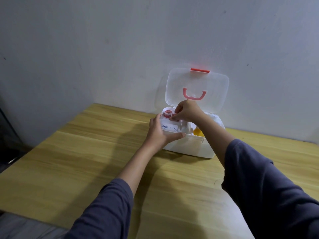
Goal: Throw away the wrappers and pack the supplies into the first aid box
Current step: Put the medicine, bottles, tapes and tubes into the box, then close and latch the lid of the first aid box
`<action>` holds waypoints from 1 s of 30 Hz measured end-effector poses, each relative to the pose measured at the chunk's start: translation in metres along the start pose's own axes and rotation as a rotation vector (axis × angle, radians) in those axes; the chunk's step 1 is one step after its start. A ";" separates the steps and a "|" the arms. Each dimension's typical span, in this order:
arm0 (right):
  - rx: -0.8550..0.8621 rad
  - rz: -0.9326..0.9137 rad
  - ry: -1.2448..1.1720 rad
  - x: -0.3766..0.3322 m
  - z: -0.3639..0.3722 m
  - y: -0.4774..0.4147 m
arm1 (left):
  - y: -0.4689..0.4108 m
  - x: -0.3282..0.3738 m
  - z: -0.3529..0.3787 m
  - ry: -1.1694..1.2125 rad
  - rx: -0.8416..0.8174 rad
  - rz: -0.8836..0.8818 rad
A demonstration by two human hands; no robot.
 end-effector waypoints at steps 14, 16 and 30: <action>0.208 -0.149 0.006 0.000 -0.027 0.009 | -0.001 0.001 -0.001 -0.011 0.011 0.024; 0.416 -0.185 -0.096 0.007 -0.046 0.013 | -0.002 -0.001 -0.001 -0.011 0.016 0.035; 0.798 0.024 -0.512 0.066 -0.110 -0.018 | -0.005 -0.013 -0.001 -0.006 -0.011 0.075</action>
Point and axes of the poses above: each hand's wrist, its own y-axis away from the middle knuckle, its own z-axis out of the palm, x = y × z, the point moved 3 cm from there along -y, towards the middle knuckle, and after that the axes turned 10 degrees about -x, right-handed, at the moved point
